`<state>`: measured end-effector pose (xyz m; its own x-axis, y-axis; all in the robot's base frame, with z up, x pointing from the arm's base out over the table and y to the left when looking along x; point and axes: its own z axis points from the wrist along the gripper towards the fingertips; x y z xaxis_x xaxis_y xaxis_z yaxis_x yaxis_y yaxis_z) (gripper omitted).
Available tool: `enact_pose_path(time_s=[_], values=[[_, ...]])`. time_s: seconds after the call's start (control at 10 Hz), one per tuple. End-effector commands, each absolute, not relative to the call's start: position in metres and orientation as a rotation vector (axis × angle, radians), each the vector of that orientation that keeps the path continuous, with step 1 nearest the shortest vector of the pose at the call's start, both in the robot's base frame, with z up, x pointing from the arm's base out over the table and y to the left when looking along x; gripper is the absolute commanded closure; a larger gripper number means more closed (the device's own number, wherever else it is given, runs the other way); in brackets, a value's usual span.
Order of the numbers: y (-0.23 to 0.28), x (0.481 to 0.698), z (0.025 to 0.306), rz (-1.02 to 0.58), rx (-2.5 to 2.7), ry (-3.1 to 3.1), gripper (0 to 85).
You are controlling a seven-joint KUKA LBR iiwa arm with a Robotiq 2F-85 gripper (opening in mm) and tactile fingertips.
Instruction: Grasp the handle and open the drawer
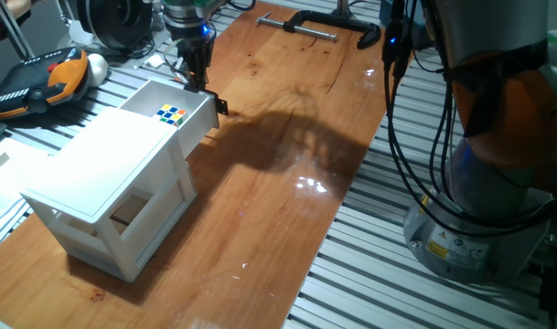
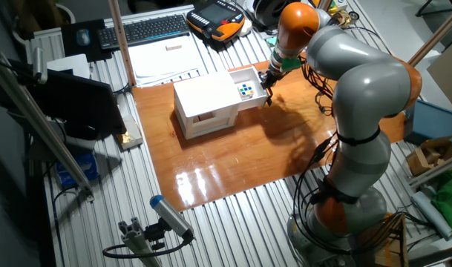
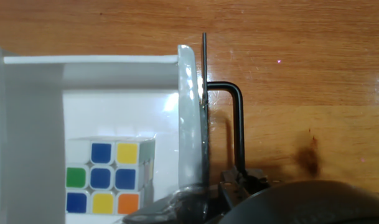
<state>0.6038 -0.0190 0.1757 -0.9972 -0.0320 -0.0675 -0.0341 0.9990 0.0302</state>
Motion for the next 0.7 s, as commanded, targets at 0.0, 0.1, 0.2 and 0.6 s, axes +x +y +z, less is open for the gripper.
enact_pose_path(time_s=[0.0,0.1,0.2,0.6], values=[[-0.0194,0.6036,0.1758,0.048,-0.044,3.076,84.3],[-0.0198,0.6033,0.1756,0.061,-0.018,3.081,84.3],[-0.0203,0.6032,0.1752,0.066,-0.011,3.082,84.3],[-0.0204,0.6031,0.1752,0.054,-0.009,3.082,84.3]])
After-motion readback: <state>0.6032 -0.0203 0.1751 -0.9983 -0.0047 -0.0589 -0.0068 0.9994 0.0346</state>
